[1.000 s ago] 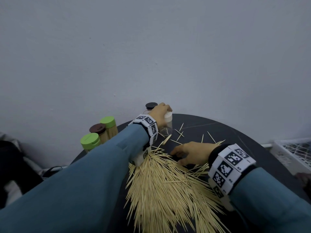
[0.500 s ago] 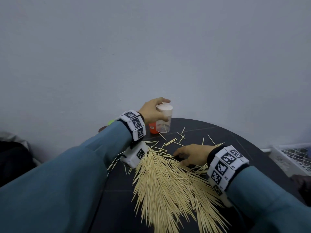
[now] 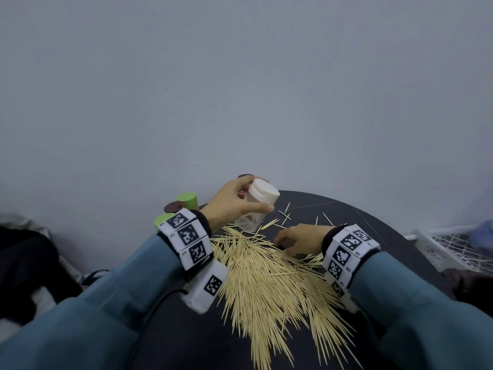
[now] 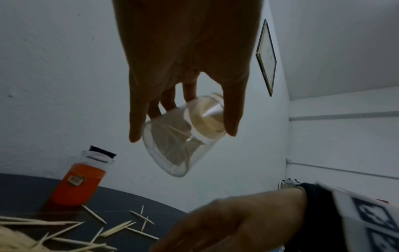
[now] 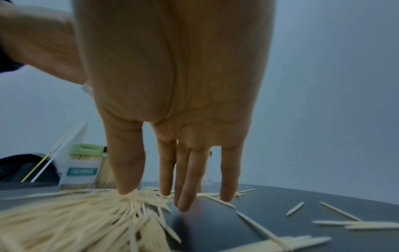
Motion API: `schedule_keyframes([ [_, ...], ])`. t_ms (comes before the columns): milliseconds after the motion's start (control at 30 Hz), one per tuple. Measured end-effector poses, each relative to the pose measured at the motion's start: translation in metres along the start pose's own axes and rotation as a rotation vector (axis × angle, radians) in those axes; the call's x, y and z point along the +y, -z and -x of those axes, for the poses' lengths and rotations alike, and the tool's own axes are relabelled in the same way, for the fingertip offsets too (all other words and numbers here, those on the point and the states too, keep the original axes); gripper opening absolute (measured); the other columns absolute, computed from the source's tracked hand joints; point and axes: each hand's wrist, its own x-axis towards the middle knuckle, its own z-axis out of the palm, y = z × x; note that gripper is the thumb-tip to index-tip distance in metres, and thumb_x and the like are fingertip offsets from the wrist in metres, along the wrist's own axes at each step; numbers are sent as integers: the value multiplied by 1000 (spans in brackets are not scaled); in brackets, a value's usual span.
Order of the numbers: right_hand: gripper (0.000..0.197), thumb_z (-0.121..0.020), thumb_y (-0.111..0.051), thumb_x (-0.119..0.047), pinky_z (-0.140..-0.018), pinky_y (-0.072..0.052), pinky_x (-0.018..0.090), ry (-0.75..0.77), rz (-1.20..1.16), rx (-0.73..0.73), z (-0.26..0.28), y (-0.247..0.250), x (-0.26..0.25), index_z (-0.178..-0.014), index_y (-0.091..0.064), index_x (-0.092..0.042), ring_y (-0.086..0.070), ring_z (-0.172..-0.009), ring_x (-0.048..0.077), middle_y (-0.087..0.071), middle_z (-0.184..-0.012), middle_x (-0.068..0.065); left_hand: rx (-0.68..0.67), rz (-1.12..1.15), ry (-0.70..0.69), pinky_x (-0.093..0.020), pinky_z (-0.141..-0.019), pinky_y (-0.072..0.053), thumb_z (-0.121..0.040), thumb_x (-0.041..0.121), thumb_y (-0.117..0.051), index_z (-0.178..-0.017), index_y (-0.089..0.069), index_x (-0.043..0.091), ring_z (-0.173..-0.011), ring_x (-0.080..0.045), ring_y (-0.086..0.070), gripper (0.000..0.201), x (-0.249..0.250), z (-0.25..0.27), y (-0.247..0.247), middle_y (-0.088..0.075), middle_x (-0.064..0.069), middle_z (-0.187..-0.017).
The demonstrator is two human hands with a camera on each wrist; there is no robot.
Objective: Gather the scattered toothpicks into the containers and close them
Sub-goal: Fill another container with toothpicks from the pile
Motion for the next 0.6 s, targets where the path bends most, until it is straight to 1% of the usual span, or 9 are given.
schedule_keyframes([
  [67, 40, -95, -50, -22, -100, -39, 20, 59, -81, 120, 3, 6, 4, -134, -45, -13, -51, -118, 16, -54, -131, 0, 6, -6, -10, -34, -89, -51, -69, 23, -83, -112, -60, 27, -103, -20, -60, 49, -4, 4, -2, -65, -4, -113],
  [133, 30, -97, -47, -21, -78, -38, 1, 130, -229, 304, 6, 13, 7, -125, -50, -11, -54, -101, 10, -57, -115, -5, 9, -21, -14, -33, -88, -51, -60, 38, -87, -115, -61, 25, -105, -20, -61, 62, -8, 5, -4, -66, -1, -112],
  [167, 25, -98, -44, -21, -71, -38, 1, 159, -323, 394, 8, 14, 7, -120, -52, -11, -56, -93, 9, -59, -108, -4, 4, -31, -11, -32, -89, -51, -54, 47, -86, -117, -60, 24, -106, -20, -60, 72, -9, 6, -6, -66, 0, -112],
  [200, 22, -99, -41, -22, -70, -40, 3, 186, -423, 474, 11, 15, 7, -115, -53, -12, -59, -87, 9, -61, -103, -2, -7, -34, -3, -32, -92, -49, -50, 52, -84, -119, -60, 22, -108, -19, -60, 79, -11, 6, -8, -66, 0, -113],
  [267, 29, -101, -31, -28, -78, -46, 13, 228, -630, 568, 16, 13, 7, -111, -54, -12, -64, -83, 12, -64, -100, 3, -26, -17, 16, -33, -98, -47, -54, 46, -86, -123, -57, 19, -111, -16, -59, 80, -14, 6, -14, -64, 0, -117],
  [367, 49, -99, -23, -43, -83, -50, 29, 246, -852, 551, 23, 9, 6, -115, -57, -12, -67, -84, 22, -68, -101, 9, -9, -27, 30, -34, -95, -49, -63, 33, -87, -117, -56, 19, -107, -14, -61, 64, -16, 8, -23, -65, 3, -112],
  [467, 53, -86, -34, -57, -77, -50, 29, 242, -805, 538, 28, 7, 4, -111, -56, -16, -65, -79, 17, -66, -98, 5, 9, -35, 25, -30, -90, -51, -63, 30, -87, -112, -58, 18, -102, -14, -62, 58, -15, 10, -32, -66, 3, -107],
  [533, 51, -81, -47, -57, -79, -52, 29, 232, -708, 578, 27, 4, 4, -114, -54, -18, -64, -88, 15, -64, -103, 1, 7, -50, 11, -25, -83, -50, -65, 28, -86, -112, -58, 16, -98, -13, -62, 56, -14, 11, -37, -66, 3, -105],
  [600, 43, -83, -56, -50, -81, -53, 32, 204, -617, 629, 25, 1, 5, -113, -53, -19, -63, -91, 15, -64, -103, -1, 3, -74, 2, -22, -80, -48, -66, 28, -85, -113, -58, 15, -96, -12, -61, 56, -15, 11, -40, -66, 3, -104],
])
